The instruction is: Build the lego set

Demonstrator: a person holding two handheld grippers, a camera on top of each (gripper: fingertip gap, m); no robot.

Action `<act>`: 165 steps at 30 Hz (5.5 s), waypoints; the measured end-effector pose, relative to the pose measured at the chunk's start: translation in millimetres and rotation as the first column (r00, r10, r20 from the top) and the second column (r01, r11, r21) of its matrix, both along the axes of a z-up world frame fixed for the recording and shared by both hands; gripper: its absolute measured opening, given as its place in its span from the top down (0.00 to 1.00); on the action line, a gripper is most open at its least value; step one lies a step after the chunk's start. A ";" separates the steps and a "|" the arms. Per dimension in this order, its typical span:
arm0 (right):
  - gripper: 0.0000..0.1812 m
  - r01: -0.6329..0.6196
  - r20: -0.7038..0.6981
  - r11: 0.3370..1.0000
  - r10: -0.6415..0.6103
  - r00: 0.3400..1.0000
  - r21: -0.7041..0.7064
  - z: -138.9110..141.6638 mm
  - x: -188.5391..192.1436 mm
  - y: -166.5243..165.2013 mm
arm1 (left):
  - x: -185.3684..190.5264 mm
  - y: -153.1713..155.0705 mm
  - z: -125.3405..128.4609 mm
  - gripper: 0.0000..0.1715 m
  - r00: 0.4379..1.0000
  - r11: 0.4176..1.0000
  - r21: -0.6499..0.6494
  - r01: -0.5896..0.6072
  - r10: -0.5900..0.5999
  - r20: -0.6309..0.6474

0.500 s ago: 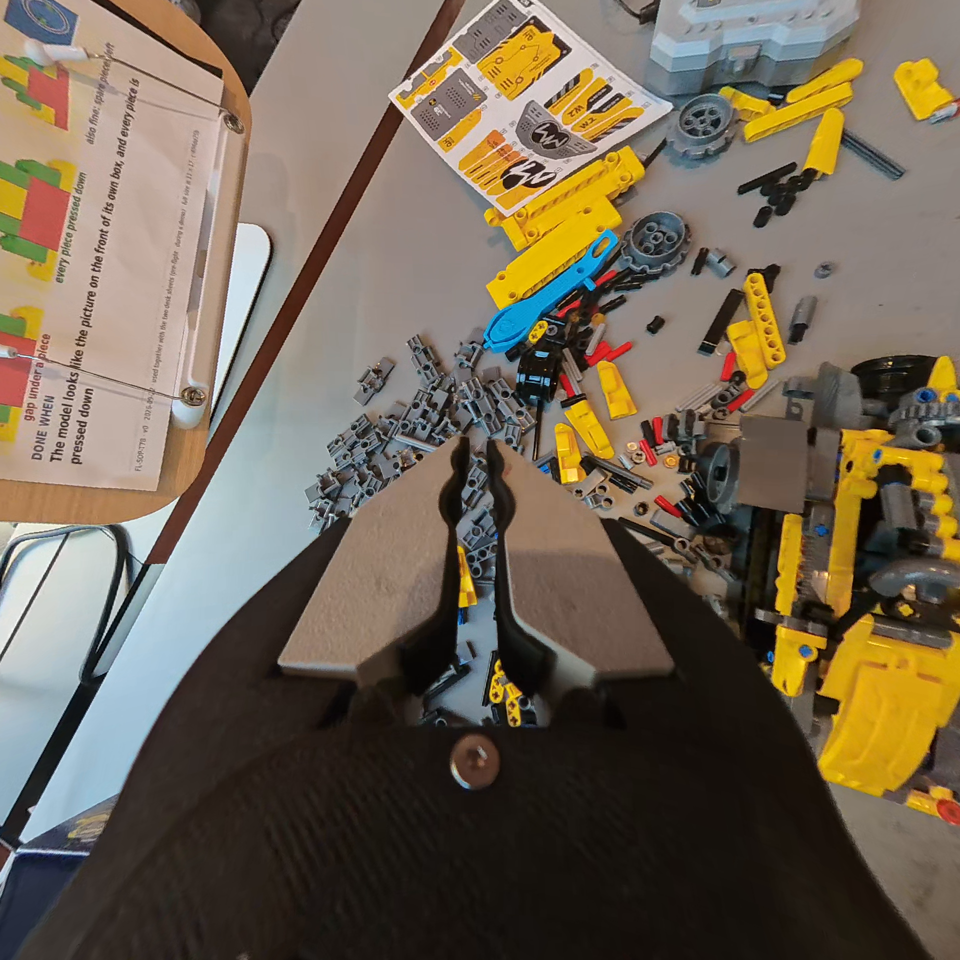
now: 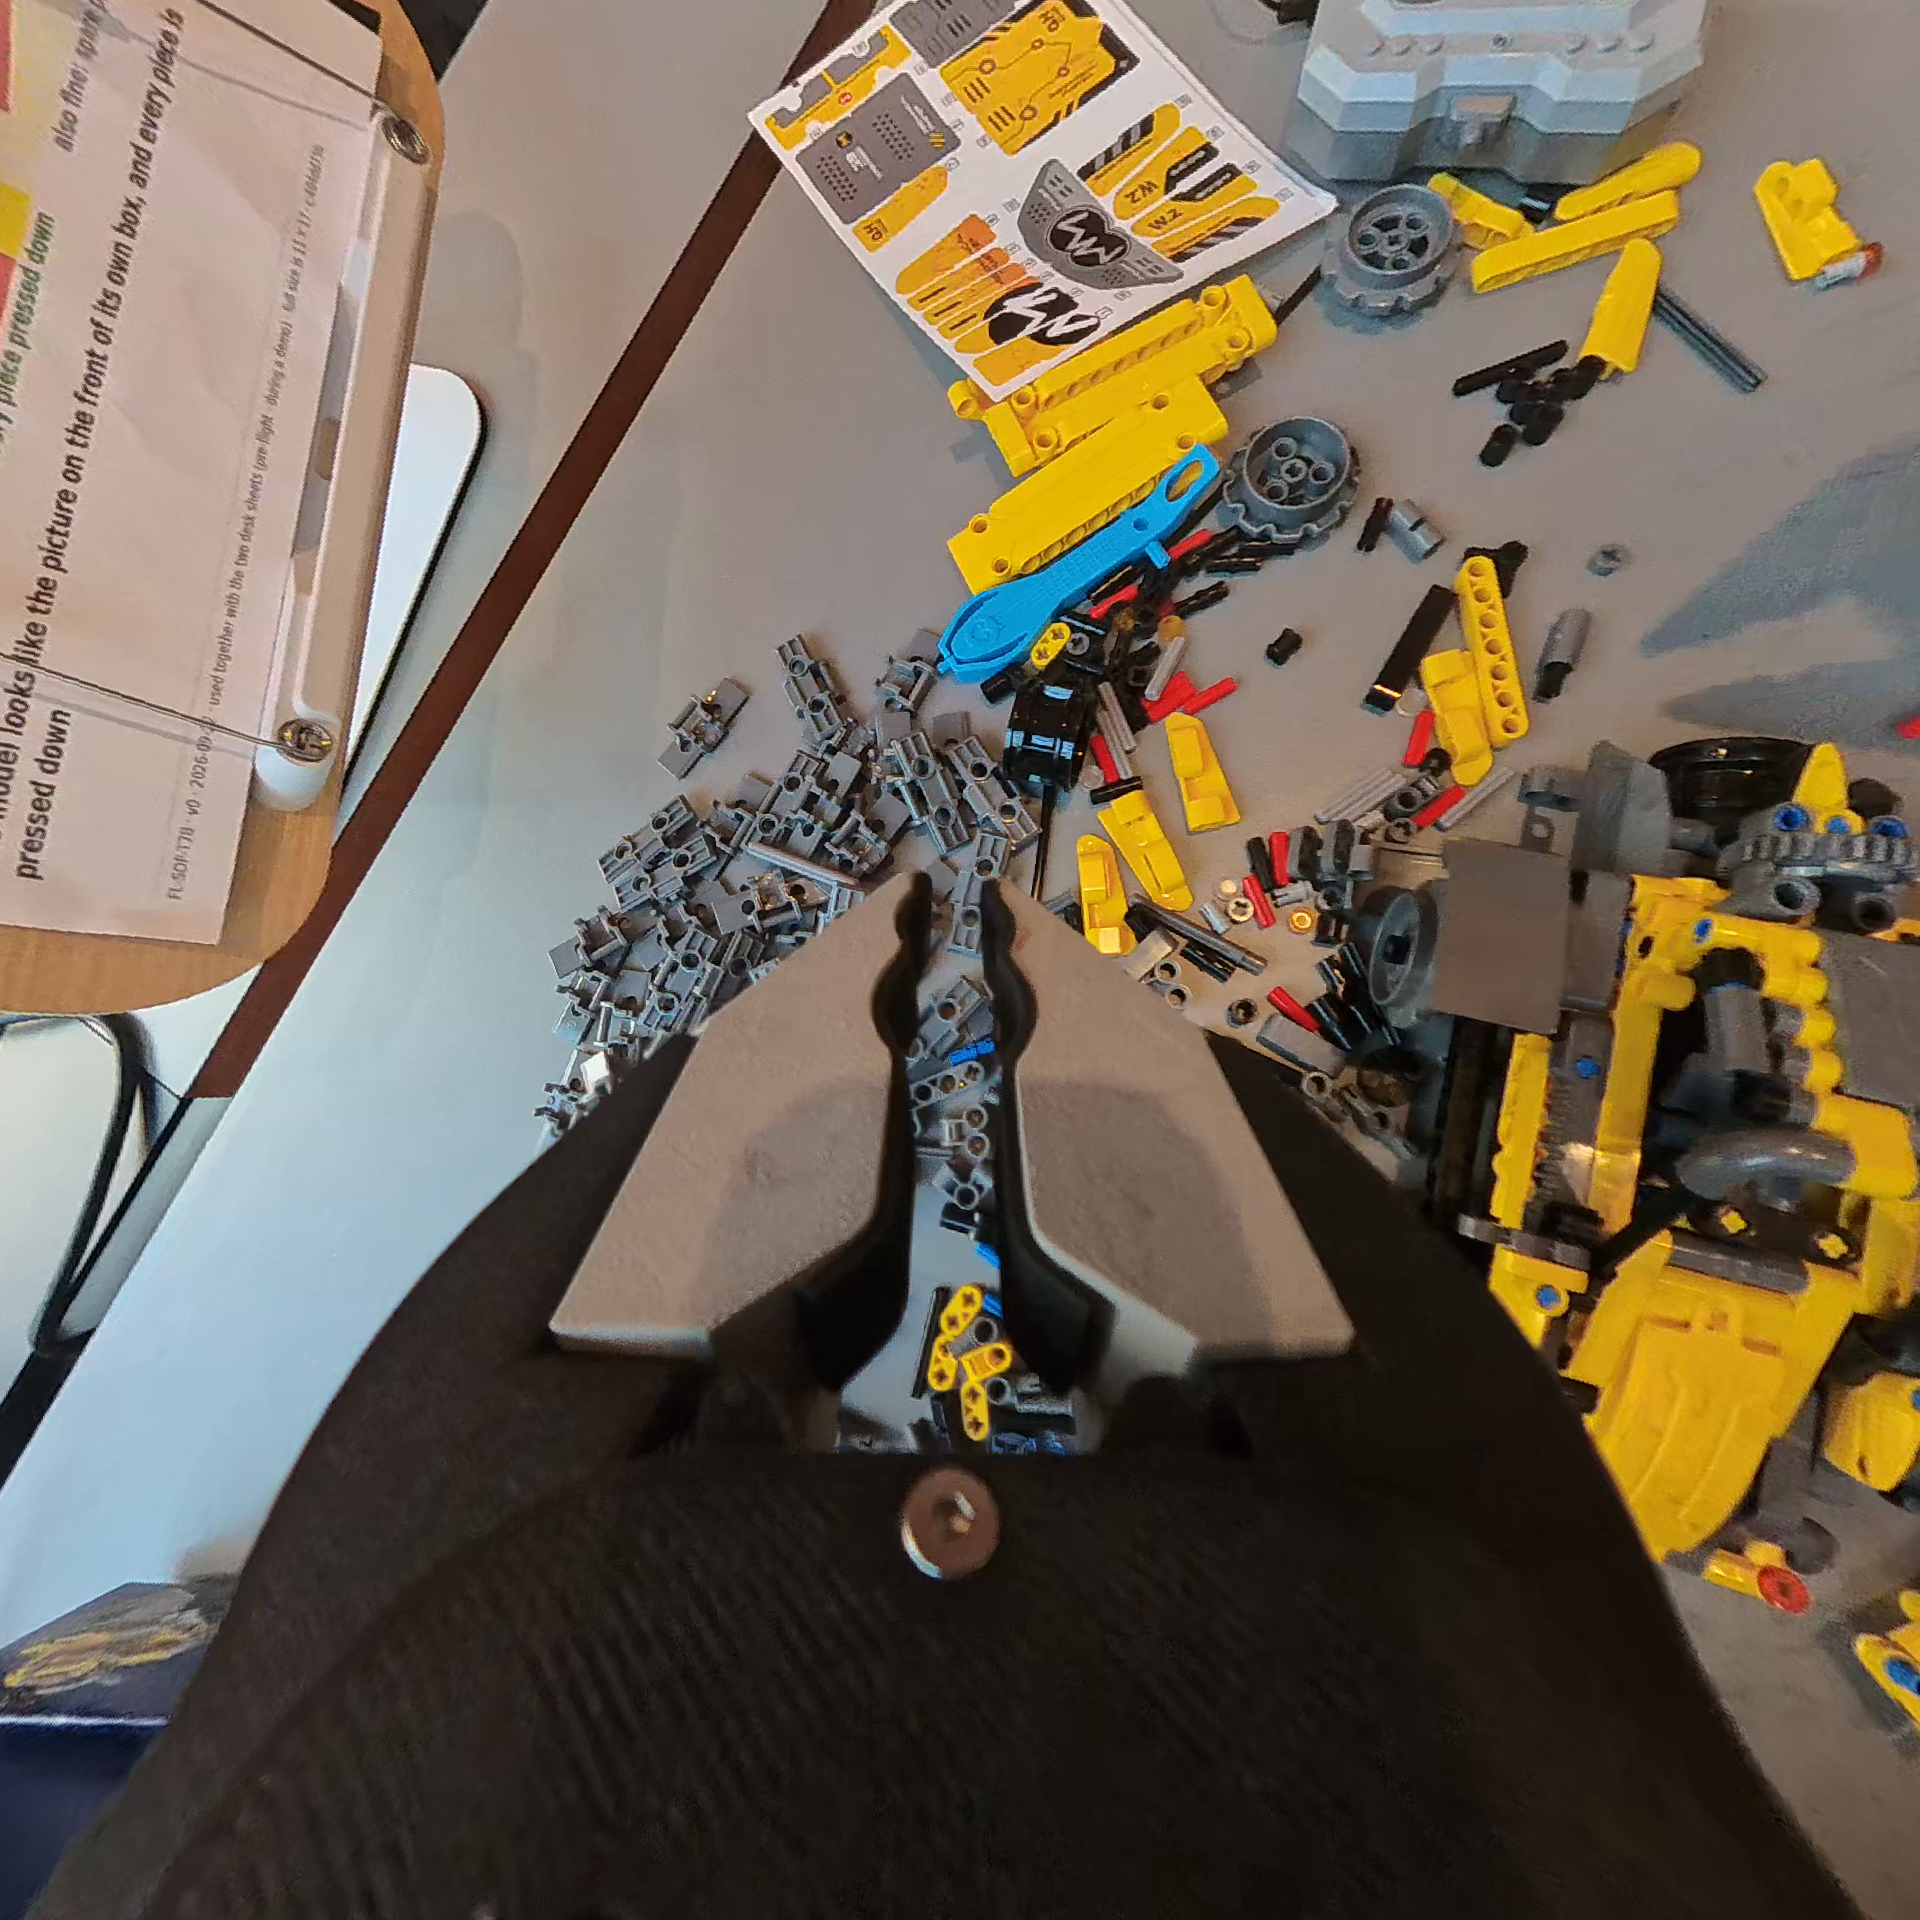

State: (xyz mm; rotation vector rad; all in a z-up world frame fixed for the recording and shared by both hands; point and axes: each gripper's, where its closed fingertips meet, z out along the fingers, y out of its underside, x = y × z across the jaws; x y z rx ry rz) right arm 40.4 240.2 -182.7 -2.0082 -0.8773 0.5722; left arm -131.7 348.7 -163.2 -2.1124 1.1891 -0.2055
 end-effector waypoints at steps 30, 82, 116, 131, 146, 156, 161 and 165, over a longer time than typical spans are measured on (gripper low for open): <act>0.94 0.166 -0.252 0.968 -0.116 0.961 0.187 15.3 -33.2 116.9 | 15.6 -12.6 -55.5 0.98 0.984 0.989 -0.150 0.016 -0.043 -0.173; 0.96 0.229 -0.322 0.969 -0.188 0.928 0.094 9.4 -24.1 130.5 | 104.5 -12.8 -92.3 0.95 0.673 0.743 -0.256 0.619 -0.669 -0.315; 0.87 -0.090 0.130 0.773 0.010 0.991 0.628 46.0 -98.9 76.3 | 87.0 -20.4 43.2 1.00 0.461 0.821 -0.374 0.431 0.156 0.874; 0.94 0.103 -0.019 0.796 -0.115 0.993 0.596 57.4 -80.8 89.5 | 103.8 -23.9 48.9 1.00 0.386 0.833 -0.349 0.429 0.180 0.905; 0.98 0.151 -0.022 0.816 -0.168 0.986 0.559 56.0 -44.5 91.8 | 74.9 -8.1 63.6 0.95 0.546 0.915 -0.325 0.239 0.150 0.824; 0.98 -0.154 0.331 0.979 0.102 0.938 0.136 -44.0 -0.8 -21.9 | 50.9 -52.5 127.5 0.92 0.558 0.907 -0.205 0.369 -0.040 0.829; 0.98 -0.142 0.381 0.989 0.150 0.912 -0.047 -66.2 15.7 -43.8 | 43.0 -71.4 137.9 0.92 0.580 0.892 -0.182 0.414 -0.105 0.808; 0.98 -0.127 0.350 0.977 0.181 0.919 -0.171 -77.1 15.4 -48.1 | 33.5 -81.1 150.1 0.91 0.570 0.891 -0.157 0.427 -0.130 0.812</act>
